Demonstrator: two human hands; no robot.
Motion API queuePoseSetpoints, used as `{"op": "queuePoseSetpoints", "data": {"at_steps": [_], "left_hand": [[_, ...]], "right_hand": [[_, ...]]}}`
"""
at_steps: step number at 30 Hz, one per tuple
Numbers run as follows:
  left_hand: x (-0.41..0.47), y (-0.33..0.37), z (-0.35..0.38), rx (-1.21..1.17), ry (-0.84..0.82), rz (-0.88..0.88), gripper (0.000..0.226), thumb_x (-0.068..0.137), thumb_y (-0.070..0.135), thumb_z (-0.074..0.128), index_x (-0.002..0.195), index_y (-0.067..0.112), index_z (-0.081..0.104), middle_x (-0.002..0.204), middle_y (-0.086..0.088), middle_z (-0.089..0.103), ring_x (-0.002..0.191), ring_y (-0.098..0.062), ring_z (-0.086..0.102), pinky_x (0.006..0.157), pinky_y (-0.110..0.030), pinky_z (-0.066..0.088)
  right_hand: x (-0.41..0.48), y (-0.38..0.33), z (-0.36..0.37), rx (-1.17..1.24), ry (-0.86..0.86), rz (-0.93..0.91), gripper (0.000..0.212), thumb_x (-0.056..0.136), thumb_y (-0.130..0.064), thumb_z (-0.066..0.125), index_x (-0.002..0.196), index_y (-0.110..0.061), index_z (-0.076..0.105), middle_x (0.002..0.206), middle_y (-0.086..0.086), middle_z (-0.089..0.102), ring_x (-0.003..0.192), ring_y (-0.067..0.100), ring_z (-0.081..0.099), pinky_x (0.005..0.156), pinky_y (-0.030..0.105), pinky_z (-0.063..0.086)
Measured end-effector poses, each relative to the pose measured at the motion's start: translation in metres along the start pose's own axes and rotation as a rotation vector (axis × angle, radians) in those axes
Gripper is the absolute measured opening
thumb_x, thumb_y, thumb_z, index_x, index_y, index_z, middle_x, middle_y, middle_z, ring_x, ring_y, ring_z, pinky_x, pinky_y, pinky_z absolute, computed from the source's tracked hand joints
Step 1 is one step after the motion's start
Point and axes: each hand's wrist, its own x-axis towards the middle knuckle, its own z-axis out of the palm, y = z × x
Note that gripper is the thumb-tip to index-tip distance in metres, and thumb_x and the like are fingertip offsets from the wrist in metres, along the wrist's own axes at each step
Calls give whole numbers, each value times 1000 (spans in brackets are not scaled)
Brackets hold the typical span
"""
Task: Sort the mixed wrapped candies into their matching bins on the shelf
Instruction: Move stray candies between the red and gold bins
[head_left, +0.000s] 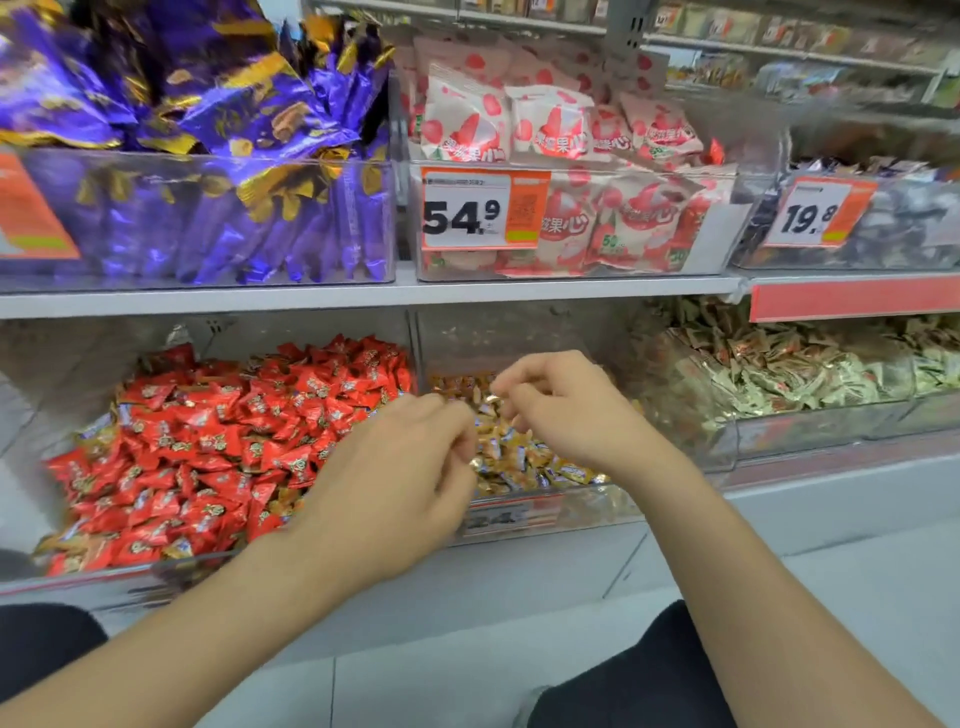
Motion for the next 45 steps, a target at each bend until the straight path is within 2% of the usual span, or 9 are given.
{"op": "queuePoseSetpoints", "data": {"at_steps": [5,10,17,26,29,33,39,42,45], "left_hand": [[-48,-77,-27,74,-338,-80,20,91,46,43,106,43,55,109,15,44,100,-14,49,88,-44,48],[-68,-122,-35,190,-444,-57,47,95,73,31,107,46,67,106,18,50,101,-7,48,90,-41,45],[-72,-158,-39,296,-186,-32,30,88,67,64,97,39,69,104,13,47,103,-14,41,88,-36,39],[-63,-127,-44,189,-25,54,16,90,46,75,92,30,73,103,10,60,102,-17,51,87,-39,44],[-68,-101,-31,154,-116,-28,28,101,53,55,96,28,68,97,9,58,96,-15,55,82,-35,49],[-71,-93,-19,259,-242,-186,41,106,53,38,111,20,61,102,0,54,90,-22,56,73,-36,42],[-59,-96,-19,107,-459,-363,30,102,47,44,100,18,40,103,-4,44,97,-24,50,78,-33,37],[-47,-102,-31,72,-605,-382,27,101,41,50,100,15,43,108,-3,45,101,-22,47,85,-33,41],[-40,-112,-36,14,-651,-439,24,92,35,58,98,12,56,101,-8,63,91,-29,62,75,-40,52]], "right_hand": [[-17,-55,53,15,-149,-348,30,89,-13,54,93,-32,76,80,-3,77,72,14,73,78,38,61],[1,-65,106,-531,-380,-703,29,88,-14,73,115,-25,73,111,0,73,108,24,65,96,41,52],[24,-66,132,-857,-456,-635,46,76,-7,80,113,-28,62,103,1,65,99,29,64,77,45,56],[40,-77,122,-732,-228,-576,38,83,-44,83,115,-30,69,102,-6,61,107,24,61,84,45,56],[35,-72,107,-713,-225,-505,21,83,-26,83,97,-35,69,88,-13,55,97,21,64,82,42,57],[23,-71,106,-796,-493,-394,41,79,3,64,95,-32,75,80,-14,62,83,17,68,73,37,61],[23,-76,108,-871,-704,-310,65,80,8,65,128,-36,69,115,-1,59,103,27,66,75,36,57],[21,-82,120,-989,-644,-342,53,88,13,59,130,-20,64,91,0,49,82,25,57,52,30,34],[23,-83,127,-1015,-623,-369,44,88,15,53,122,-12,61,83,0,41,73,22,49,51,31,32]]}}
